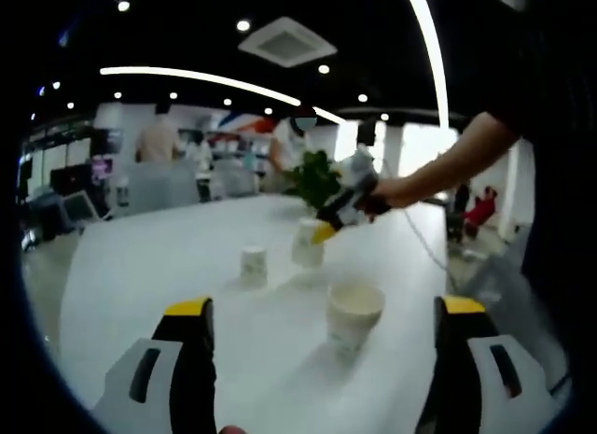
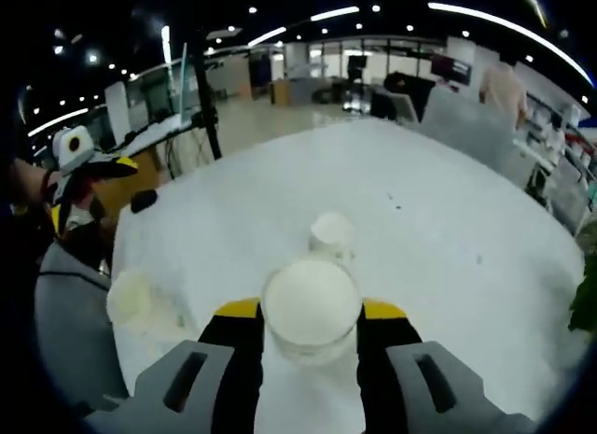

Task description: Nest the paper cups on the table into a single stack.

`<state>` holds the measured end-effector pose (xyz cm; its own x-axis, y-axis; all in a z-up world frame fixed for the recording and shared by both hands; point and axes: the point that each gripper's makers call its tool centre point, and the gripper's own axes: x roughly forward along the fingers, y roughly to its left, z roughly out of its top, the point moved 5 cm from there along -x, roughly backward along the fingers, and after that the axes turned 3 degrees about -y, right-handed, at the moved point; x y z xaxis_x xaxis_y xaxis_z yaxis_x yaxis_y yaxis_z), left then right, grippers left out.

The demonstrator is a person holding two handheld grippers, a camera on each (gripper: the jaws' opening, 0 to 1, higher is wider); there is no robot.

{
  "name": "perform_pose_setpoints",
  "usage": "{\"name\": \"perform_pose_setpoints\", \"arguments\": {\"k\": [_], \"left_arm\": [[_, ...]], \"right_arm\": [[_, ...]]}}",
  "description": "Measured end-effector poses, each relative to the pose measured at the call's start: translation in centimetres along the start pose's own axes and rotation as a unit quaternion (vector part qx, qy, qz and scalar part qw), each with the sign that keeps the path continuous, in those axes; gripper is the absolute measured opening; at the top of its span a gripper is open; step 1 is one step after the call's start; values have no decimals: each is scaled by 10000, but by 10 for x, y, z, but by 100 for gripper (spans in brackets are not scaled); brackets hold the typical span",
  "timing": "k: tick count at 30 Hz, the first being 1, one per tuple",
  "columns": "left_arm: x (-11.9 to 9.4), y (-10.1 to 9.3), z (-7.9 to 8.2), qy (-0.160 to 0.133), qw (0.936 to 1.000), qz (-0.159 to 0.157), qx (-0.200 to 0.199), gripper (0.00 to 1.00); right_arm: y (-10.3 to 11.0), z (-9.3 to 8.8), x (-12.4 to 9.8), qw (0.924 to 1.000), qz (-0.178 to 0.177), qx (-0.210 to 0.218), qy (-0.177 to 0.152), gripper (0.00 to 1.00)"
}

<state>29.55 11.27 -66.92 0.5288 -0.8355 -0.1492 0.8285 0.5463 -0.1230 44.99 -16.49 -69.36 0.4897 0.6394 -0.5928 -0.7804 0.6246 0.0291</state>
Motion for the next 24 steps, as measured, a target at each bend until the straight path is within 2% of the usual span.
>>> {"name": "perform_pose_setpoints", "arguments": {"k": [4,8,13,18,24], "left_arm": [[-2,1,3,-17,10000,-20,5,97],[-3,1,9,-130,9999,-80,-32,97],[-1,-4,13,-156,9996,-215,-23,97],[-1,-9,14,-143,9993,-344,-62,96],[-2,-12,12,-135,9986,-477,-198,96]], "right_arm": [[14,17,-23,9992,-60,185,-362,35],[29,29,-43,9978,-116,191,-624,35],[58,44,-72,9938,-117,336,-1057,35],[85,52,-87,9912,-68,376,-1271,35],[115,59,-92,9877,87,396,-1512,35]]}}
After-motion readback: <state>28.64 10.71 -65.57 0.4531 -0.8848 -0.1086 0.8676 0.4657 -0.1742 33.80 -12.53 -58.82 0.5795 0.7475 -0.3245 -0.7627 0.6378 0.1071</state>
